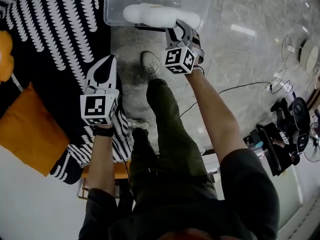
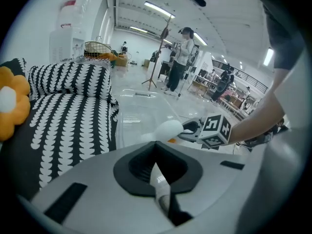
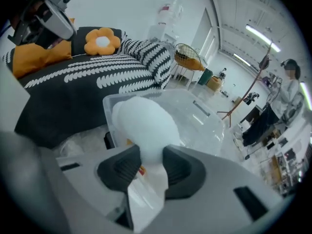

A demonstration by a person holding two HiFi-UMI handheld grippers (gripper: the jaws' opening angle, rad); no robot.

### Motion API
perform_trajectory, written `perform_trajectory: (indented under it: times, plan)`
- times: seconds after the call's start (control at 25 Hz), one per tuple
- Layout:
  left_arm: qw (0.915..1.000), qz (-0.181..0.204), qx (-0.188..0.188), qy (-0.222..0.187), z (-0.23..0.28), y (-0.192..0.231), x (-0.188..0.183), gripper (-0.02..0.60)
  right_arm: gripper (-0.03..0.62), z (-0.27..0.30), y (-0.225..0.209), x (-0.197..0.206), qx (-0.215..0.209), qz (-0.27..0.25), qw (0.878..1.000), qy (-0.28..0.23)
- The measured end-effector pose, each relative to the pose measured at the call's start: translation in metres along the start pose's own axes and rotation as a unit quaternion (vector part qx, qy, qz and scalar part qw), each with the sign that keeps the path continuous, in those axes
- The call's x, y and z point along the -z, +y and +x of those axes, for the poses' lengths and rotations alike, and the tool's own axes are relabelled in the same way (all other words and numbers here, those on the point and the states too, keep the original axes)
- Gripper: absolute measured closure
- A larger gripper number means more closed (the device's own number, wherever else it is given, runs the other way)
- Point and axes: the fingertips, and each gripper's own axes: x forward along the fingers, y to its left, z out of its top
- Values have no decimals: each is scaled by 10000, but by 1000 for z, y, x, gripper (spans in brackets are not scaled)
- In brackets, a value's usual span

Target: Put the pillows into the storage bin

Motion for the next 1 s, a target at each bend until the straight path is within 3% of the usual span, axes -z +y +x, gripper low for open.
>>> perform_trajectory:
  times: [0.32,0.56,0.8,1.0]
  plan:
    - [9999,-17,-158,-5,-26,5,-31,578,462,-26,-8,1,-298,181,9991,252]
    - [9976,-150,-555,-395,-74,9,-68,577,455,-70,-37,-28,-308,191,9993,31]
    - [9898,-317,-1135,-801,-176,29,-108,577,376,-139,-52,-119,-543,113,9970,-531]
    - [9712,-631,-1953,-1212,-278,59,-115,577,327,-190,-45,-221,-836,-102,9887,-1242]
